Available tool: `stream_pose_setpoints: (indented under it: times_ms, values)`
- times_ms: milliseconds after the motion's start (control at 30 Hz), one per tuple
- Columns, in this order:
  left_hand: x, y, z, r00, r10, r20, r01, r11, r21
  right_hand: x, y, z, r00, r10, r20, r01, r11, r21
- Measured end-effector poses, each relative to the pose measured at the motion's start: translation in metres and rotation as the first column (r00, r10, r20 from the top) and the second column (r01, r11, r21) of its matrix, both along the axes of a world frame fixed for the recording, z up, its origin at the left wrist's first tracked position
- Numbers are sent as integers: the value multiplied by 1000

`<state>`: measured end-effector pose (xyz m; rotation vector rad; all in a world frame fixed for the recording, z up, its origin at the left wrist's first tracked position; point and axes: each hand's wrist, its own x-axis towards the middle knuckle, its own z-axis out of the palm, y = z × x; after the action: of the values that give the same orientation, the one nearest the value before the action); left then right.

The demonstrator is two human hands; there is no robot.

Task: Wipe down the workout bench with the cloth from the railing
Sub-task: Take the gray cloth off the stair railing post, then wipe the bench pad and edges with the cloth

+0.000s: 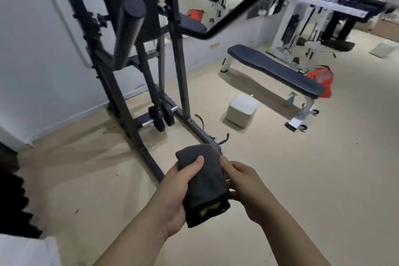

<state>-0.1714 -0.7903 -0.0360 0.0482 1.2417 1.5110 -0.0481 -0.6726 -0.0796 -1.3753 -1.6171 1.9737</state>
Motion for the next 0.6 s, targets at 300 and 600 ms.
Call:
stream_pose_setpoints:
  times_ms: [300,600]
  values:
    - [140,208,-6,967,-246,71,247,969,3,183,173,7,896,-443,44,424,878,221]
    - [182,438,-31,928,-369,46,370,929,-5,242,371,11,842,-539,37,539,842,13]
